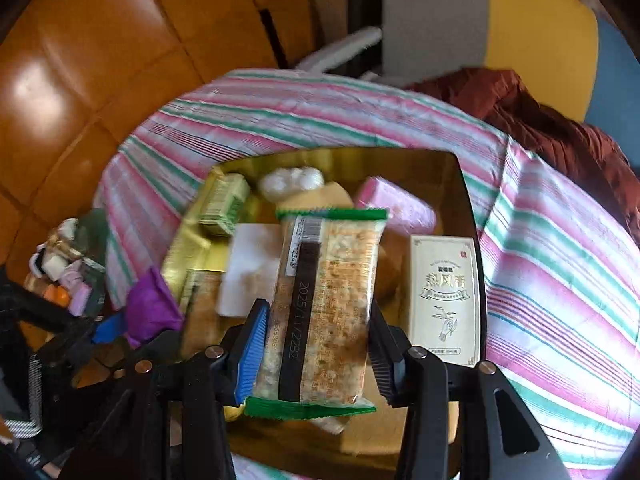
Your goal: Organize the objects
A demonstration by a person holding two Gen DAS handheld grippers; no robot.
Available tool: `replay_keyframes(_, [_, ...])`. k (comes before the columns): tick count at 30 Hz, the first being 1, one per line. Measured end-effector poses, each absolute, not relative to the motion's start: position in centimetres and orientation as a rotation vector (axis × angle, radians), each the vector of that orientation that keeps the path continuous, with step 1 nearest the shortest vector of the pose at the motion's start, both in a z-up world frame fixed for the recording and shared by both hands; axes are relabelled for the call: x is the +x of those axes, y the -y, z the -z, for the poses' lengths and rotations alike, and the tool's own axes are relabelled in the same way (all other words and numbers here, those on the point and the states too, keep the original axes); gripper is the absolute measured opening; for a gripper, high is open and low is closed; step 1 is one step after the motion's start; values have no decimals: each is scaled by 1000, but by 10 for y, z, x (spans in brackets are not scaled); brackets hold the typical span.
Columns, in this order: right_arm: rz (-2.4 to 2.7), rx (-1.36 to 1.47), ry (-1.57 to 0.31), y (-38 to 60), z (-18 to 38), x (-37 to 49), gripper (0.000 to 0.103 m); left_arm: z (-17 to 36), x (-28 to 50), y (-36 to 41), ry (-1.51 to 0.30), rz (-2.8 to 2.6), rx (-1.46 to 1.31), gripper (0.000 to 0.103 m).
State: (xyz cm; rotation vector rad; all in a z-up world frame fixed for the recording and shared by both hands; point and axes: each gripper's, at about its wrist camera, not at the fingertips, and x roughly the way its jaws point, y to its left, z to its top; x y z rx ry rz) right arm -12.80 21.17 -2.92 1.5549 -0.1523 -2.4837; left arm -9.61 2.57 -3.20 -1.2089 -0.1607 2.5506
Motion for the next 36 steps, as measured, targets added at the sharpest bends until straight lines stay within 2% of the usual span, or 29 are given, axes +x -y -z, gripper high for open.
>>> replay_keyframes(9, [2494, 1562, 161, -220, 37, -120, 47, 46, -96, -36, 110, -2550, -1250, 59])
replay_keyframes(19, [2533, 1521, 115, -212, 30, -102, 49, 32, -81, -26, 97, -2631, -1214, 64])
replay_keyframes(23, [2563, 1499, 81, -207, 25, -93, 53, 22, -71, -24, 59, -2686, -1174, 68])
replay_keyframes(25, [2583, 1489, 70, -205, 23, -90, 63, 17, -66, -23, 43, -2716, -1156, 70])
replay_keyframes(27, [2605, 1476, 63, -204, 22, -86, 67, 12, -60, -22, 30, -2743, -1137, 71])
replay_keyframes(31, [2641, 1459, 62, -204, 20, -76, 68, 4, -51, -20, 8, -2789, -1103, 73])
replay_keyframes(36, [2709, 1423, 29, -205, 16, -62, 71, -1, -40, -24, -15, -2811, -1075, 84])
